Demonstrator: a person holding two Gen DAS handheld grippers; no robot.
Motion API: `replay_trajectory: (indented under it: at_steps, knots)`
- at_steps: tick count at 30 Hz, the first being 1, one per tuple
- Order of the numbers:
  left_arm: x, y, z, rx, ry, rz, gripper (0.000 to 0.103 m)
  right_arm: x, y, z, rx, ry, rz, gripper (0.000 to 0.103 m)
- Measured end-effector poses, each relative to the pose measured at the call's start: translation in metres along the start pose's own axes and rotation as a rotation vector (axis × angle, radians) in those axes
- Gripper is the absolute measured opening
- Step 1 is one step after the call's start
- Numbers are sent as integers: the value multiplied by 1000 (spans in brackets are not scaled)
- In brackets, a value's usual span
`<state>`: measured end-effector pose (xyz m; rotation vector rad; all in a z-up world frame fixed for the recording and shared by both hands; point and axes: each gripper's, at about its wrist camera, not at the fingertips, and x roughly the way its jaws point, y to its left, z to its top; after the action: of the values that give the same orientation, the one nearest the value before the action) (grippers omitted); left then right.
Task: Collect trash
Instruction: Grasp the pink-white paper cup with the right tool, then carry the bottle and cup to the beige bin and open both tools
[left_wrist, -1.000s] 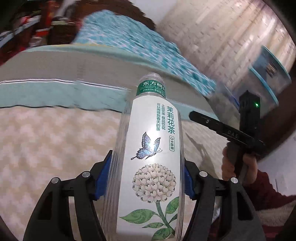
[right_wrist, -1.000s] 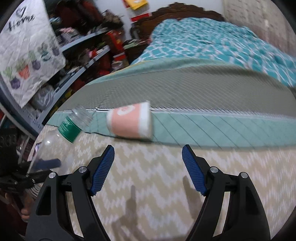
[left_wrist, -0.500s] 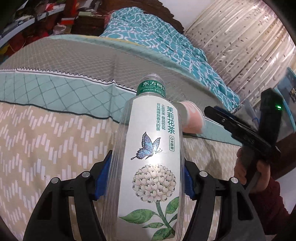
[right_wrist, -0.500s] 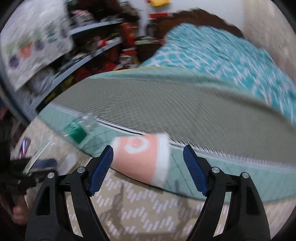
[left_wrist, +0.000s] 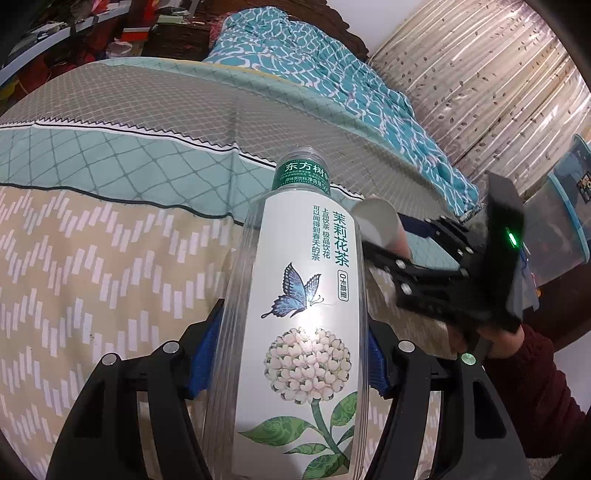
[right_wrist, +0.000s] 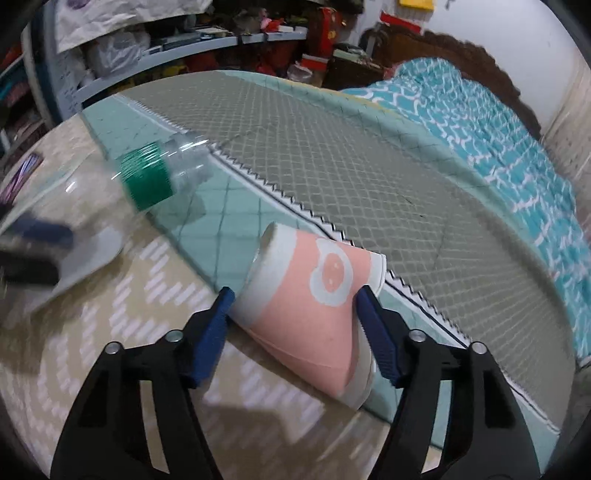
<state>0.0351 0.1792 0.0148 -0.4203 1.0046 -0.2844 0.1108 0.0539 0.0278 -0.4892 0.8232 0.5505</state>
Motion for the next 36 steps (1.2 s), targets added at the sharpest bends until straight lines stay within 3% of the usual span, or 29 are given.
replay_trajectory:
  at_steps: [4, 6, 9, 12, 15, 16, 20, 23, 30, 32, 36]
  knots:
    - [8, -16, -2, 28, 29, -59, 62, -44, 21, -39, -103, -55, 4, 62]
    - [13, -28, -5, 54, 51, -85, 62, -61, 29, -62, -154, -68, -32, 66]
    - [23, -53, -12, 107, 92, -133, 62, -88, 25, -96, -143, -62, -59, 83]
    - [32, -77, -19, 153, 122, -175, 62, -123, 4, -121, 24, -103, -30, 93]
    - [39, -95, -21, 181, 137, -200, 62, -145, -26, -144, 294, -135, 85, 93]
    - [42, -99, -21, 187, 140, -204, 62, -144, -39, -154, 431, -132, 165, 93]
    - [52, -110, -23, 197, 167, -196, 62, -109, -75, -188, 847, -103, 453, 61]
    - [59, -114, -28, 206, 192, -168, 62, -84, -91, -201, 1036, -122, 575, 54]
    - [64, -120, -38, 231, 201, -108, 61, -52, -97, -171, 1054, -142, 575, 51]
    - [64, -122, -39, 235, 201, -90, 61, -49, -92, -165, 1046, -149, 633, 39]
    - [69, -132, -42, 240, 225, -114, 61, -61, -97, -173, 1041, -156, 596, 35]
